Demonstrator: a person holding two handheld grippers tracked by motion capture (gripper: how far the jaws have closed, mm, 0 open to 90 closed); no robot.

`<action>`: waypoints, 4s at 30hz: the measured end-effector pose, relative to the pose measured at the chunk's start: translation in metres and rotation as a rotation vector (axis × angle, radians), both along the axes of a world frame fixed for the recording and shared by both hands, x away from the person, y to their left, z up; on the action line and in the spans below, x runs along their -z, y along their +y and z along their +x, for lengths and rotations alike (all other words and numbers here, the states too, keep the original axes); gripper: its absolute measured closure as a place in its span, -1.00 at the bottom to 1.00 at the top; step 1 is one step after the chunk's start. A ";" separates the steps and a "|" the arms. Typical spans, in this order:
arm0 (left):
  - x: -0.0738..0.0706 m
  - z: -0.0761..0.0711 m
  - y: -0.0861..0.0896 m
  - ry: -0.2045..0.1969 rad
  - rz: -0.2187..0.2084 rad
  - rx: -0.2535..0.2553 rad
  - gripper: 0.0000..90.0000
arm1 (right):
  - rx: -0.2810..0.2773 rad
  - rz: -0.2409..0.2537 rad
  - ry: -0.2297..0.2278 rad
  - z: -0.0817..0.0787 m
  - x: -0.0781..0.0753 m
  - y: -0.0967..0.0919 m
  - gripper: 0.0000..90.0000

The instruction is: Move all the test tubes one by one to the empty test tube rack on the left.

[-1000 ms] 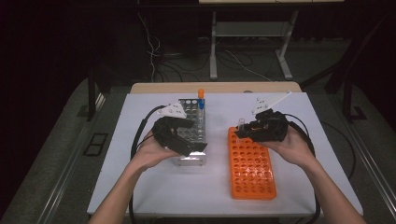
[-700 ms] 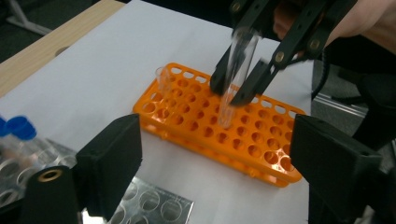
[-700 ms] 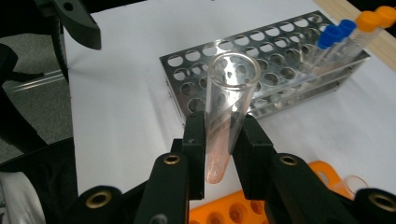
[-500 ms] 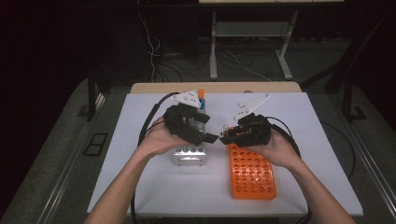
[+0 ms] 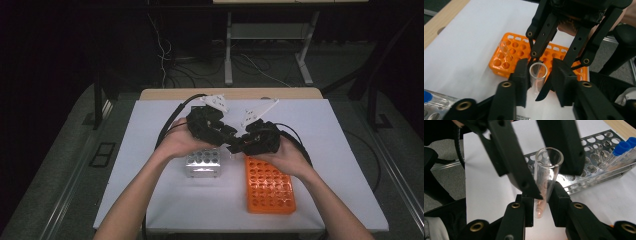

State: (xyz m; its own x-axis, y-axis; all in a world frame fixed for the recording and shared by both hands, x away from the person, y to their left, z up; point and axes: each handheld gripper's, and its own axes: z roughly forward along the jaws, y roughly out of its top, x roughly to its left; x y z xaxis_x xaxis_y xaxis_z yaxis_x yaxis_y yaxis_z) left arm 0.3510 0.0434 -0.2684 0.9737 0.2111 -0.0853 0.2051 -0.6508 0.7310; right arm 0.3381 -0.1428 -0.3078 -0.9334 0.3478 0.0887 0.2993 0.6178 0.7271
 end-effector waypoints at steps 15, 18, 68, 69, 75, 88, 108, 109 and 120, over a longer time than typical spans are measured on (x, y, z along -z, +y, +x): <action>-0.004 0.014 0.007 0.016 -0.002 -0.021 0.67 | 0.059 0.046 -0.007 0.001 -0.001 -0.009 0.25; -0.006 0.019 0.010 0.010 0.005 -0.035 0.67 | 0.086 0.061 -0.016 0.000 -0.001 -0.017 0.06; 0.038 0.103 0.036 0.009 0.032 -0.295 0.67 | 0.367 0.228 0.044 -0.059 0.043 -0.146 -0.99; 0.040 0.103 0.037 0.009 0.035 -0.298 0.67 | 0.369 0.229 0.044 -0.060 0.044 -0.147 -0.99; 0.053 0.105 0.039 0.029 0.045 -0.301 0.67 | 0.380 0.234 0.050 -0.062 0.050 -0.151 -0.99; 0.064 0.104 0.037 0.076 0.019 -0.299 0.45 | 0.385 0.230 0.057 -0.061 0.055 -0.153 -0.99; 0.038 0.060 0.044 0.083 -0.033 -0.281 -0.62 | 0.367 0.208 0.058 -0.047 0.050 -0.146 -0.99; 0.037 0.056 0.045 0.079 -0.036 -0.288 -0.70 | 0.366 0.206 0.060 -0.044 0.050 -0.146 -0.99; 0.037 0.024 0.059 0.040 -0.074 -0.329 -1.00 | 0.359 0.178 0.068 -0.020 0.048 -0.139 -0.99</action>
